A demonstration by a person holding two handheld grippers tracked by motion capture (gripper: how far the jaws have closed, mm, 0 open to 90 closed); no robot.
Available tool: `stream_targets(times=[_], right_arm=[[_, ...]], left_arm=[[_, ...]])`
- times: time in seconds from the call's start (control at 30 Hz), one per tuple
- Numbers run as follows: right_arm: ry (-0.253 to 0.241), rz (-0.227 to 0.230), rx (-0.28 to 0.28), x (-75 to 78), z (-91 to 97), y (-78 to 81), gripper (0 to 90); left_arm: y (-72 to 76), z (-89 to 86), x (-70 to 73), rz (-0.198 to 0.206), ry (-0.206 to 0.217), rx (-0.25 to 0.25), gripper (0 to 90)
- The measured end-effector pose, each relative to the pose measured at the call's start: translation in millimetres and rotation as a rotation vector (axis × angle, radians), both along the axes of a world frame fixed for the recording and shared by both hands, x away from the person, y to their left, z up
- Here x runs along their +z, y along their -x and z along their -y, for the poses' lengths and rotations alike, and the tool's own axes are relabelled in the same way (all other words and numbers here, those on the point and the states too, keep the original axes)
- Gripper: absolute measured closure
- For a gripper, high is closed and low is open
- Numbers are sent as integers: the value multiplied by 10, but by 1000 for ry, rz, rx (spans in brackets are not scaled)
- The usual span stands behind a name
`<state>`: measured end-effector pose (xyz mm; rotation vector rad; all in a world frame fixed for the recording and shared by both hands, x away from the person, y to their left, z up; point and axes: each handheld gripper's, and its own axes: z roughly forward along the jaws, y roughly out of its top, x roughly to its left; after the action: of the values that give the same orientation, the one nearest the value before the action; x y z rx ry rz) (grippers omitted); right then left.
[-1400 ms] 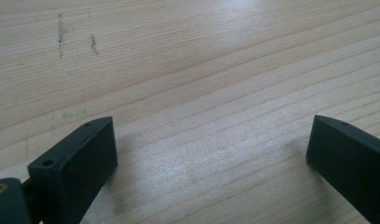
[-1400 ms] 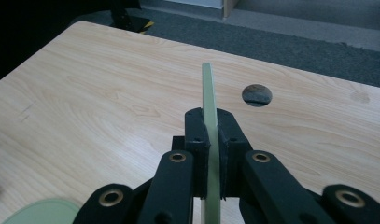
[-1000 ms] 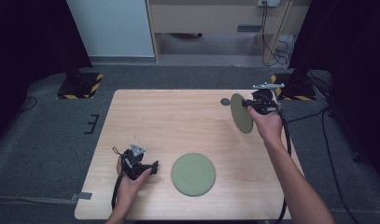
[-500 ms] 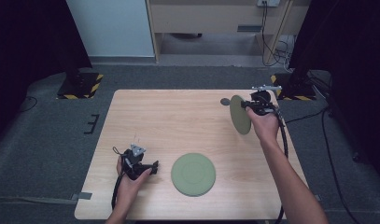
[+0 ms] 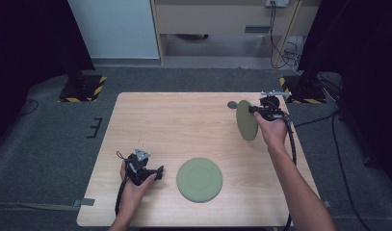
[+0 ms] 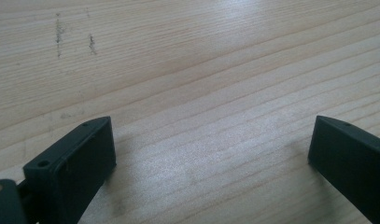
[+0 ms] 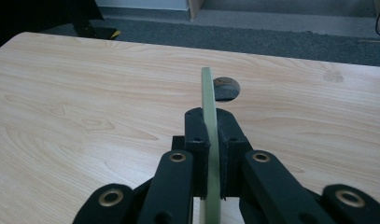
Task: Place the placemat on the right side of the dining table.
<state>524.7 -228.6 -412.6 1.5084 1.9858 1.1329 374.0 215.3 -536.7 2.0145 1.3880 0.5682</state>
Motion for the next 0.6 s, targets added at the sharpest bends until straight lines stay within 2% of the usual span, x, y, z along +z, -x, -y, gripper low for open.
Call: stream_targets(times=[0.6], right_arm=[[28, -3, -24, -39, 239, 13, 856]], left_arm=[[2, 2, 0, 0, 0, 2, 1]])
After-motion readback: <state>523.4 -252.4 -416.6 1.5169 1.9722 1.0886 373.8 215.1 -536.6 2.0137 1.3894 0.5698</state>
